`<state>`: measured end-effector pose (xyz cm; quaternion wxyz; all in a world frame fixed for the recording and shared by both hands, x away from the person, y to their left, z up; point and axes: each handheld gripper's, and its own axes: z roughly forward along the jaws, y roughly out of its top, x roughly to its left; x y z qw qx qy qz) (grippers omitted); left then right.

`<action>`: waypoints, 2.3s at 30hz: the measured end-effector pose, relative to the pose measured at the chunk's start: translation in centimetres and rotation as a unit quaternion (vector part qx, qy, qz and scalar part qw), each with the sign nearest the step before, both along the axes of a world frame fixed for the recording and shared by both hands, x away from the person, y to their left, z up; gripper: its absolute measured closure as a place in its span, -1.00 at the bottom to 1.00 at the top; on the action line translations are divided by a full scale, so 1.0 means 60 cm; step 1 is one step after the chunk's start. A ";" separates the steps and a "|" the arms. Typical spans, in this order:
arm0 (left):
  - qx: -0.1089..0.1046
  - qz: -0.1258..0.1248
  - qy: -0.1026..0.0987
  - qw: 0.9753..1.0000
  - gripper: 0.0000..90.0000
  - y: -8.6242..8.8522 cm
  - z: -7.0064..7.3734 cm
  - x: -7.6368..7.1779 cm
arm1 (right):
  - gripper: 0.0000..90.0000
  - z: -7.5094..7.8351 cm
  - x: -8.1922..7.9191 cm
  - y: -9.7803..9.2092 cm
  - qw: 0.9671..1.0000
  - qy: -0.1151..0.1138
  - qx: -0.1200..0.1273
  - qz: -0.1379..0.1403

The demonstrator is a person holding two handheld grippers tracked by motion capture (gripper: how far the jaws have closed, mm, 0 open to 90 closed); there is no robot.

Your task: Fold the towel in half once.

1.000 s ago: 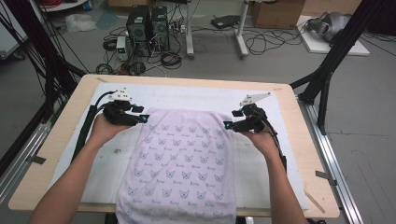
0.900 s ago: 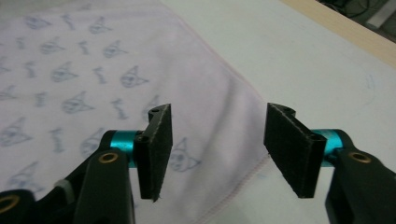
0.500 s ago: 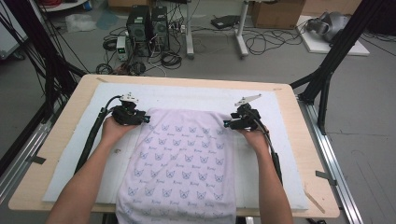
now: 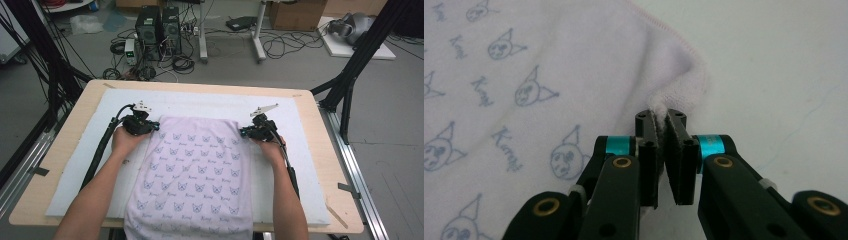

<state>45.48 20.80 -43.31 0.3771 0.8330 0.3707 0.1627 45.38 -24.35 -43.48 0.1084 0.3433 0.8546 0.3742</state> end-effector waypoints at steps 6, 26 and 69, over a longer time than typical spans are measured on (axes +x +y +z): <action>-0.037 -0.012 -0.036 0.999 0.93 0.017 0.044 -0.019 | 0.91 0.041 -0.015 -0.022 0.998 -0.020 0.062 -0.005; -0.071 -0.091 -0.055 0.992 0.91 0.084 0.024 -0.243 | 0.89 0.053 -0.223 -0.037 0.992 -0.012 0.084 0.092; -0.071 -0.133 -0.063 0.987 0.86 0.083 0.055 -0.353 | 0.88 0.074 -0.326 -0.002 0.980 -0.038 0.099 0.166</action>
